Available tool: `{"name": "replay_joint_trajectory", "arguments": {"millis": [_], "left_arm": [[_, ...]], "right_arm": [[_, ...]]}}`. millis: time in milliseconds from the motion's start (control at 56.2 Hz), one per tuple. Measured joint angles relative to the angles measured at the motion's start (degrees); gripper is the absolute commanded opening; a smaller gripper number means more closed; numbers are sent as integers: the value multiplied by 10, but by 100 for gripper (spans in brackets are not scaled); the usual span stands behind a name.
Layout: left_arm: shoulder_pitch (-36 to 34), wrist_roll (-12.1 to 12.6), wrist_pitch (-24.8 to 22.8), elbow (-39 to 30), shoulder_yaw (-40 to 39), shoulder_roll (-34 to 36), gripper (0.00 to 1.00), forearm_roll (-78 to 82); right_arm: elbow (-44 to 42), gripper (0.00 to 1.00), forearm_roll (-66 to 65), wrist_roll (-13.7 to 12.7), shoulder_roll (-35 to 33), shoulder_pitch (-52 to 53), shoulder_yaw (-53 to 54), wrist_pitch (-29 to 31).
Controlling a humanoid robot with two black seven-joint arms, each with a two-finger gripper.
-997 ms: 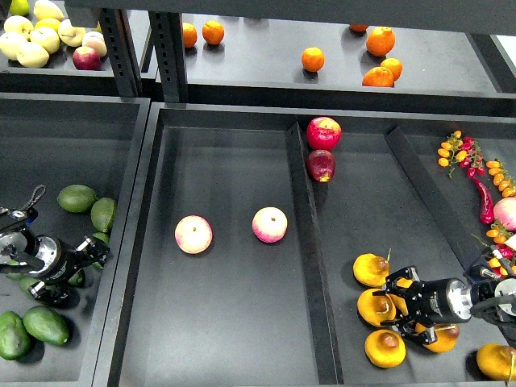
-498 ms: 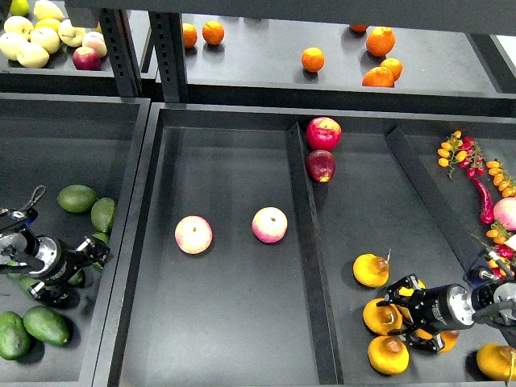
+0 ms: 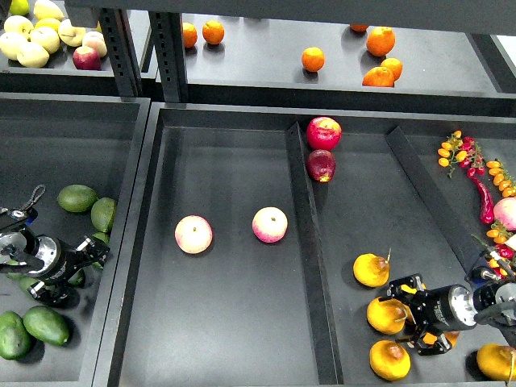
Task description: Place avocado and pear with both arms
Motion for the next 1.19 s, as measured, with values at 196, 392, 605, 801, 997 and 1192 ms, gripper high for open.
{"name": "replay_joint_trajectory", "arguments": {"millis": [196,392,605,801,997,1192], "left_arm": [[7,1,2,3,-105,6,100,-43],[13,1,2,-1,-198,24,100,-81],[22,1,2,-12,-282,46,100,-105],[38,1,2,-23,-359,39,100,-165],[74,1,2,-24,-475,-16,100,-182],[102,1,2,-33,-587,-77,100,-183]], "right_arm": [[22,99,46,0,-18,0,71,0],[30,99,48,0,-20,-6,169,0],[25,100,50,0,-15,-10,220,0],[0,100,57,0,53,-34,305,0],[-38,100,58,0,181,-71,460,0],[-41,99,57,0,295,-88,596,0]]}}
